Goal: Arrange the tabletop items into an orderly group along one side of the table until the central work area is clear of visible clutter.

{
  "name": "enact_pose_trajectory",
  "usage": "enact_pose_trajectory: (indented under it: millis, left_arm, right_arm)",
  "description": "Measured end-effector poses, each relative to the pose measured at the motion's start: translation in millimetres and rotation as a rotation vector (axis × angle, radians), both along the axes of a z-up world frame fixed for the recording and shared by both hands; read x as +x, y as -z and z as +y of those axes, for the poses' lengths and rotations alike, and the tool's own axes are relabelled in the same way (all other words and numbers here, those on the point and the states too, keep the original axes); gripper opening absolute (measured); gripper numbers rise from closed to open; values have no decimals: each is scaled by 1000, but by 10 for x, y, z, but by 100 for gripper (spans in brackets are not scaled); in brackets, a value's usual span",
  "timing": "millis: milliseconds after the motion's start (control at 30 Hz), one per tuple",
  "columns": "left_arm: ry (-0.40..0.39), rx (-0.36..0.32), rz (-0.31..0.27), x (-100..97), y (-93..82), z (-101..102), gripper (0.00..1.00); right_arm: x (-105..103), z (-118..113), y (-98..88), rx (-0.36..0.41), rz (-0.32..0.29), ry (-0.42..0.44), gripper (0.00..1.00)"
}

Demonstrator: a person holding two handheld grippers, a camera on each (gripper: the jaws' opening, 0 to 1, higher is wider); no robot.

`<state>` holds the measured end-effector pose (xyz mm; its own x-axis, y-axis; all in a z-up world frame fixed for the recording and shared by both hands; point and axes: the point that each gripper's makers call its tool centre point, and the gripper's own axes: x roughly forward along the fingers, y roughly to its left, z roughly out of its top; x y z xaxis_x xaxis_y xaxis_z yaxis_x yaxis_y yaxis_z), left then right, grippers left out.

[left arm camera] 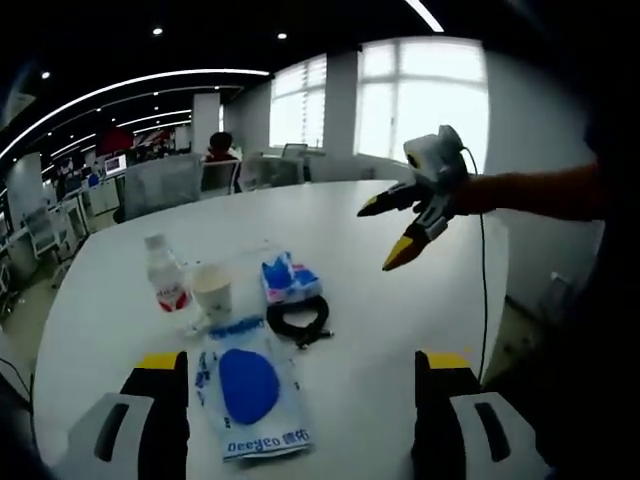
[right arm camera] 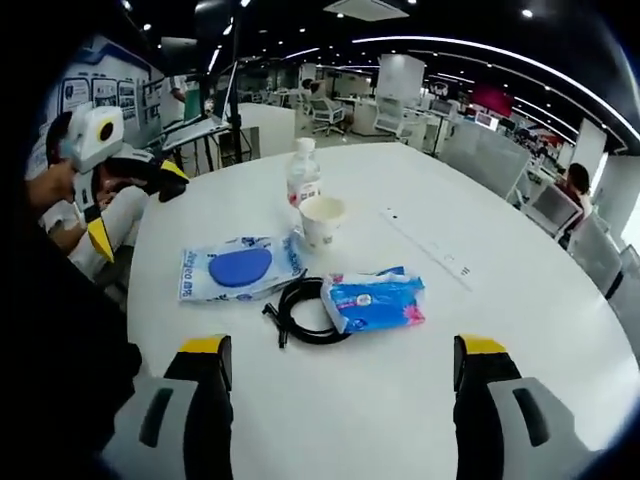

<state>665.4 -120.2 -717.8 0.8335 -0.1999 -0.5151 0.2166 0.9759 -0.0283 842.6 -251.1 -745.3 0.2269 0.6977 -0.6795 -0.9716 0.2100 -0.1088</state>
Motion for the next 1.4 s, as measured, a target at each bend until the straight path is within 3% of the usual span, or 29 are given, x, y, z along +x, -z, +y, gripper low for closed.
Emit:
enact_pose_trajectory:
  millis: [300,567,800,1067,1400]
  left_arm:
    - [-10,6,-3,-63,-29,38,93]
    - [-34,-4,3,-185,-25,147,93]
    - [-43,-4,-4,-202,-43,223,90]
    - [-53,-7,-22,-242,-103,305,88]
    - [-56,-23,-4,-287,-58,321,87]
  right_arm:
    - [88,239,179,-35,-5,-51,80]
    - [193,421,301,-34,-23,-41,76]
    - [208,563,407,-15,-13,-30,62]
    - [228,650,668,-45,25,-20,55]
    - [222,735,947,-104,13,-44,41]
